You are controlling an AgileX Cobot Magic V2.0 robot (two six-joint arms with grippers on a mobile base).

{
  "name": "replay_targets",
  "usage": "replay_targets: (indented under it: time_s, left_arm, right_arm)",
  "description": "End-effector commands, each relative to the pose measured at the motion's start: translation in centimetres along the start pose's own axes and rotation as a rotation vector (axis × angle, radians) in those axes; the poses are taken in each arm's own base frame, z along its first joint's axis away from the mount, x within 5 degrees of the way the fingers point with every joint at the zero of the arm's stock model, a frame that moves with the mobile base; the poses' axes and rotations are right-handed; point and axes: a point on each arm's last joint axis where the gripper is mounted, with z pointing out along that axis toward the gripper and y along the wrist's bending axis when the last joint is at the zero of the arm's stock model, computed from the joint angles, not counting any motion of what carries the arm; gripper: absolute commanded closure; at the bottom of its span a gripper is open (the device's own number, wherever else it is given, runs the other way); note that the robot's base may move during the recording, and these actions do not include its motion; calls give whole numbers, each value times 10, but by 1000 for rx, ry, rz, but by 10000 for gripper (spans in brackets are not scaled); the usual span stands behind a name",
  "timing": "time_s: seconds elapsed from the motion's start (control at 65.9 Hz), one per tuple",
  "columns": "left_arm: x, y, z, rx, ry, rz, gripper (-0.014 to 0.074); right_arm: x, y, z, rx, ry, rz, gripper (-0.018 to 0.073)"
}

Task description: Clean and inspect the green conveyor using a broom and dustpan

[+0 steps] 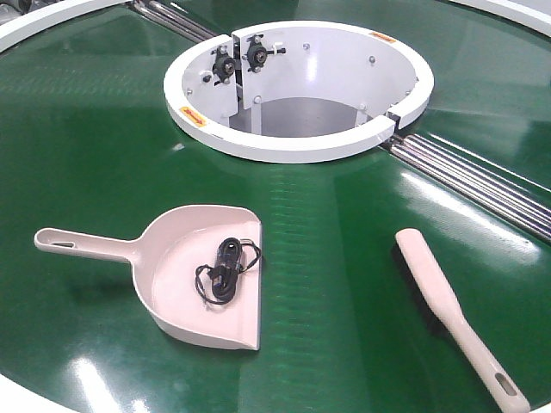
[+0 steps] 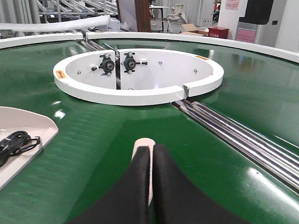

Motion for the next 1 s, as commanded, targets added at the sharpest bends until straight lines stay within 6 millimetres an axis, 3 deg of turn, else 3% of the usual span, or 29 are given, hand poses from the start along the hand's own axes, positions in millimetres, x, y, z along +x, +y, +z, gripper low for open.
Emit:
replay_targets:
  time_s: [0.0,0.243,0.44,0.986]
  left_arm:
    - [-4,4,-5,-74,-116,-23,604]
    - [34,3,-4,-237,-157,-191,604]
    - [34,4,-5,-236,-159,-323,604]
    - [34,4,-4,-235,-157,-338,604]
  right_arm:
    - [-15,-1,-2,12,-87,-9,569]
    - [-15,-1,-2,12,-87,-9,569]
    - [-15,-1,-2,12,-87,-9,569]
    - [-14,-1,-2,12,-87,-10,569]
